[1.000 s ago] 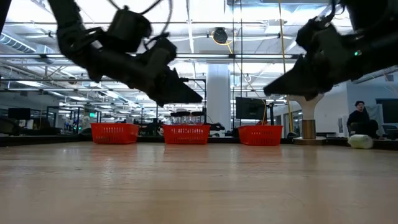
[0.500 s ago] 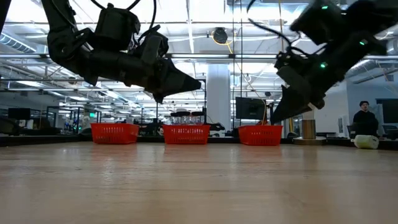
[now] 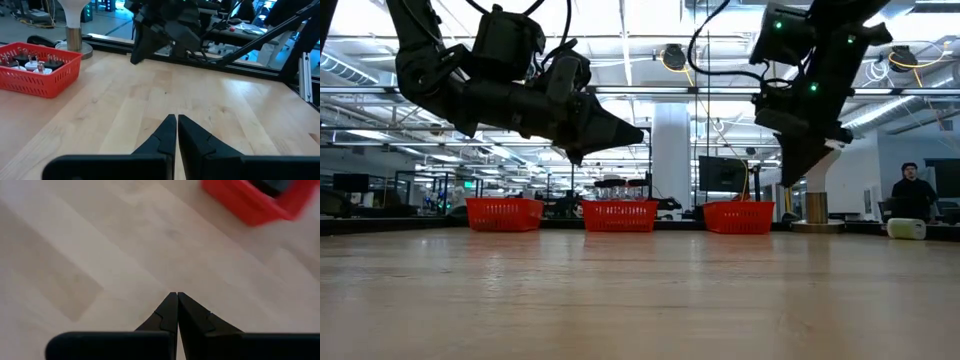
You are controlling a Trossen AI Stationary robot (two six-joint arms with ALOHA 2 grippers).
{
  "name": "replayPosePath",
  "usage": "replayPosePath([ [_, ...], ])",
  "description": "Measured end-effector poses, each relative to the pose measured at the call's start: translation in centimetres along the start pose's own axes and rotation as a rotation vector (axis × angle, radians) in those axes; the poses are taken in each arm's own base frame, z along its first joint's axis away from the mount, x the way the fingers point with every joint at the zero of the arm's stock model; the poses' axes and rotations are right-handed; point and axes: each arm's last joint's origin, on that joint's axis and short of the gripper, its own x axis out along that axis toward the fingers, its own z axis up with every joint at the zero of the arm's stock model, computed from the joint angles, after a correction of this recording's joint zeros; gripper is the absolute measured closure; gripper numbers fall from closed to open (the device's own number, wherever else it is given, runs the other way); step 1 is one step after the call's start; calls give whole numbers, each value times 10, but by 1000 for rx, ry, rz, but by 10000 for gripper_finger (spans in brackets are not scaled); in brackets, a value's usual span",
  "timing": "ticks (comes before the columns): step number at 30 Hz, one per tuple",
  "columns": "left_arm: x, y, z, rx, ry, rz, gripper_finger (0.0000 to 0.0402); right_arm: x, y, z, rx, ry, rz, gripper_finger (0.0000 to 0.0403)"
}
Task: Pick & Place Office items
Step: Put the green charger adapter into the right orange basket
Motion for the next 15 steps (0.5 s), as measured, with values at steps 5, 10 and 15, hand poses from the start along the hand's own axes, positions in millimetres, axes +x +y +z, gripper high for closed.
replayPosePath([
  [5, 0, 0, 0, 0, 0, 0, 384, -5, -17, 8, 45, 95, -92, 386],
  [10, 0, 0, 0, 0, 0, 0, 385, -4, -33, 14, 78, 172, -135, 369],
  [15, 0, 0, 0, 0, 0, 0, 384, -3, -47, 17, 78, 223, -185, 341],
])
